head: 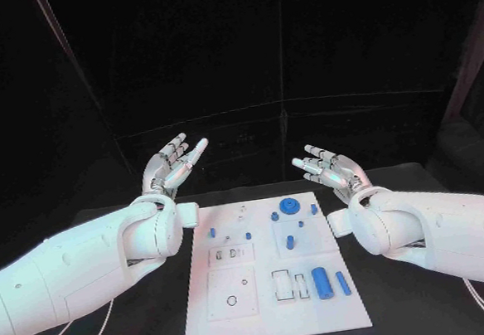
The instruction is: Assemble the parts on the task board
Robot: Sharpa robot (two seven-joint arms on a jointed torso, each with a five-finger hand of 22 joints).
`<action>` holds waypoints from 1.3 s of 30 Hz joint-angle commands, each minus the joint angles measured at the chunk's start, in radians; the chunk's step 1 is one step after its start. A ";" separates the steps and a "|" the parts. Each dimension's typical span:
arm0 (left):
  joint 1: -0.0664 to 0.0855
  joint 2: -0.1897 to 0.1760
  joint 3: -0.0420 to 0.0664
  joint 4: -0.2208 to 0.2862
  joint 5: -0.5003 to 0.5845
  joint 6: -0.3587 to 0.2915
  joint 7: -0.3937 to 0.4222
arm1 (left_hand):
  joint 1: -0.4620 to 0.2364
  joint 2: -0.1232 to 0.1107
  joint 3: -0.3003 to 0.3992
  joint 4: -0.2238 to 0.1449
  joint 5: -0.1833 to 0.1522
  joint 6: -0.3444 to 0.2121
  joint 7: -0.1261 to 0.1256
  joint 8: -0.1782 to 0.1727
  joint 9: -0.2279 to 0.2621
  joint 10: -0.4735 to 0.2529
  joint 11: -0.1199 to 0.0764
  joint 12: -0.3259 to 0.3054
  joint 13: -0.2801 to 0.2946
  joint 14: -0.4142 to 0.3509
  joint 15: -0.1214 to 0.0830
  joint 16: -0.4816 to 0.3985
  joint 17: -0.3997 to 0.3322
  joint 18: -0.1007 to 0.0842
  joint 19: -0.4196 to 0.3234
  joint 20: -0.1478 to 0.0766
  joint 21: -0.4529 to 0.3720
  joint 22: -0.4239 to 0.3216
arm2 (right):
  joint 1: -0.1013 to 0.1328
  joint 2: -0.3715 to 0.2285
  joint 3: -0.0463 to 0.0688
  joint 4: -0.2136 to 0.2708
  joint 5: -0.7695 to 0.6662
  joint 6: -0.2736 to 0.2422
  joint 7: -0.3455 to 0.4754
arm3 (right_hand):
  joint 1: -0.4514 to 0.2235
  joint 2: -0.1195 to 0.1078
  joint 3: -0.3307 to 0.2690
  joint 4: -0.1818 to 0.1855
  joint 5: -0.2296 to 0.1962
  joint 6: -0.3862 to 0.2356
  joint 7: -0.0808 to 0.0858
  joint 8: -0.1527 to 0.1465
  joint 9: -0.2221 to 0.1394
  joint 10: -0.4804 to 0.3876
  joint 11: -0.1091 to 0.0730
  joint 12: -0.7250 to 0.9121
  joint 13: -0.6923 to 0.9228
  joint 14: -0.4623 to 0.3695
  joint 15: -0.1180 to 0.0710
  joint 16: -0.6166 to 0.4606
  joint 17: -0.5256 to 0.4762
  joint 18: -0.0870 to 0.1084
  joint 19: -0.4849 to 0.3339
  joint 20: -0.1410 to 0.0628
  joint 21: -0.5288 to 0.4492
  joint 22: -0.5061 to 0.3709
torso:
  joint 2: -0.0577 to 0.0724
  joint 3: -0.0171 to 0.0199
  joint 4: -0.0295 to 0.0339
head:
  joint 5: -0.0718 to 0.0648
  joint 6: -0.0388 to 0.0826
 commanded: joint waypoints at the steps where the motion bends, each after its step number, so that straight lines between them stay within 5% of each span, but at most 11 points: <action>1: 0.005 0.004 -0.002 -0.008 0.040 0.090 0.060 | 0.027 0.008 0.003 0.008 0.006 0.021 0.117 0.008 0.004 0.028 0.010 0.007 0.003 0.031 0.006 0.009 0.004 0.016 0.013 0.012 0.008 0.003 | 0.010 0.005 -0.007 -0.017 -0.062 0.154 -0.027 | 0.167 0.002 0.053 -0.127 -0.049 0.284 0.139 0.059 0.032 0.394 -0.004 0.075 0.032 0.389 -0.017 0.090 0.033 0.063 0.286 0.006 0.152 0.068 | 0.000 -0.0002 -0.0001 | 0.000 0.000; 5: 0.005 0.004 -0.002 -0.008 0.040 0.090 0.060 | 0.043 0.035 0.013 0.004 0.005 0.095 0.130 0.020 0.011 0.121 0.025 0.019 0.011 0.154 0.011 0.036 0.019 0.017 0.094 0.011 0.029 0.015 | 0.015 0.008 -0.013 -0.028 -0.069 0.176 -0.031 | 0.195 0.000 0.080 -0.183 -0.060 0.496 0.112 0.100 0.048 0.545 -0.038 0.108 0.032 0.553 -0.057 0.130 0.035 0.104 0.404 0.002 0.221 0.091 | 0.000 -0.0002 -0.0001 | 0.000 0.000; 6: 0.006 -0.025 -0.002 -0.019 0.040 0.120 0.066 | 0.051 0.043 0.017 0.002 0.004 0.138 0.128 0.028 0.015 0.165 0.029 0.025 0.014 0.211 0.011 0.050 0.025 0.018 0.136 0.010 0.040 0.021 | 0.033 -0.001 -0.013 -0.094 -0.288 0.099 -0.046 | 0.196 -0.002 0.084 -0.192 -0.059 0.540 0.107 0.107 0.050 0.568 -0.045 0.112 0.030 0.584 -0.066 0.137 0.035 0.111 0.429 0.000 0.236 0.096 | 0.003 -0.0019 0.0014 | 0.006 -0.020; 7: 0.007 -0.031 -0.002 -0.016 0.040 0.122 0.067 | 0.058 0.050 0.019 -0.001 0.006 0.184 0.126 0.038 0.020 0.215 0.031 0.033 0.018 0.284 0.009 0.070 0.034 0.022 0.192 0.010 0.056 0.029 | 0.039 0.000 -0.013 -0.102 -0.324 0.096 -0.053 | 0.196 -0.003 0.089 -0.198 -0.058 0.581 0.103 0.112 0.051 0.593 -0.053 0.114 0.028 0.617 -0.075 0.145 0.035 0.114 0.455 -0.006 0.252 0.102 | 0.005 -0.0018 -0.0002 | 0.007 -0.020; 9: 0.007 -0.042 -0.002 -0.008 0.040 0.124 0.068 | 0.070 0.064 0.019 -0.009 0.004 0.272 0.121 0.055 0.028 0.365 0.022 0.061 0.030 0.368 -0.006 0.100 0.043 0.037 0.348 0.008 0.102 0.052 | 0.050 0.002 -0.013 -0.112 -0.383 0.094 -0.063 | 0.200 -0.010 0.098 -0.200 -0.056 0.617 0.095 0.112 0.048 0.632 -0.064 0.112 0.026 0.671 -0.092 0.153 0.034 0.115 0.493 -0.022 0.279 0.111 | 0.011 -0.0032 -0.0013 | 0.008 -0.018; 11: 0.008 -0.054 -0.002 0.002 0.040 0.128 0.069 | 0.086 0.078 0.018 -0.026 0.005 0.384 0.119 0.078 0.039 0.550 0.000 0.103 0.045 0.434 -0.031 0.124 0.049 0.058 0.428 0.005 0.133 0.064 | 0.066 0.002 -0.013 -0.120 -0.447 0.094 -0.078 | 0.207 -0.019 0.110 -0.202 -0.050 0.651 0.086 0.113 0.044 0.674 -0.076 0.109 0.025 0.729 -0.112 0.161 0.036 0.113 0.531 -0.042 0.310 0.124 | 0.017 -0.0049 -0.0008 | 0.005 -0.020; 14: 0.010 -0.067 -0.002 0.020 0.039 0.133 0.069 | 0.097 0.092 0.008 -0.050 0.003 0.486 0.106 0.090 0.042 0.617 -0.018 0.112 0.039 0.522 -0.058 0.149 0.055 0.080 0.529 -0.002 0.170 0.076 | 0.089 0.002 -0.013 -0.127 -0.528 0.103 -0.101 | 0.207 -0.026 0.126 -0.202 -0.045 0.679 0.078 0.107 0.039 0.709 -0.086 0.095 0.024 0.780 -0.128 0.159 0.037 0.112 0.557 -0.061 0.343 0.140 | 0.027 -0.0047 0.0013 | 0.005 -0.020; 18: 0.012 -0.094 -0.002 0.064 0.023 0.145 0.064 | 0.119 0.111 -0.001 -0.096 0.003 0.610 0.085 0.113 0.045 0.721 -0.048 0.135 0.039 0.655 -0.098 0.186 0.077 0.084 0.648 -0.035 0.204 0.084 | 0.130 0.004 -0.013 -0.138 -0.696 0.133 -0.156 | 0.203 -0.044 0.153 -0.202 -0.027 0.718 0.070 0.096 0.035 0.759 -0.103 0.072 0.024 0.875 -0.155 0.165 0.044 0.112 0.599 -0.092 0.417 0.177 | 0.045 0.0010 0.0051 | 0.002 -0.017; 22: 0.013 -0.126 -0.002 0.117 0.004 0.156 0.055 | 0.130 0.121 -0.008 -0.126 0.004 0.653 0.072 0.117 0.041 0.775 -0.065 0.139 0.040 0.717 -0.118 0.196 0.100 0.083 0.705 -0.056 0.212 0.084 | 0.168 0.009 -0.013 -0.143 -0.854 0.165 -0.216 | 0.191 -0.066 0.175 -0.199 -0.024 0.752 0.056 0.085 0.035 0.814 -0.120 0.056 0.024 0.990 -0.192 0.193 0.070 0.111 0.646 -0.130 0.526 0.239 | 0.064 0.0040 0.0070 | 0.001 -0.009; 27: 0.014 -0.163 -0.002 0.180 -0.008 0.166 0.046 | 0.138 0.127 -0.016 -0.158 0.004 0.681 0.066 0.111 0.036 0.814 -0.074 0.133 0.041 0.751 -0.129 0.192 0.122 0.082 0.740 -0.068 0.207 0.079 | 0.198 0.018 -0.013 -0.141 -1.059 0.189 -0.298 | 0.185 -0.090 0.202 -0.201 -0.022 0.786 0.039 0.074 0.036 0.870 -0.146 0.044 0.027 1.108 -0.223 0.246 0.121 0.112 0.681 -0.160 0.647 0.310 | 0.089 0.0026 0.0139 | -0.005 0.001; 39: 0.023 -0.205 -0.002 0.294 -0.012 0.171 0.044 | 0.134 0.131 -0.025 -0.178 0.004 0.684 0.067 0.098 0.033 0.819 -0.072 0.118 0.039 0.743 -0.126 0.174 0.134 0.080 0.742 -0.068 0.189 0.068 | 0.218 0.055 -0.012 -0.101 -1.424 0.259 -0.460 | 0.113 -0.137 0.240 -0.197 -0.044 0.792 0.029 0.034 0.034 0.844 -0.155 0.026 0.029 1.198 -0.239 0.395 0.255 0.113 0.723 -0.177 0.788 0.388 | 0.158 0.0015 0.0348 | -0.027 0.020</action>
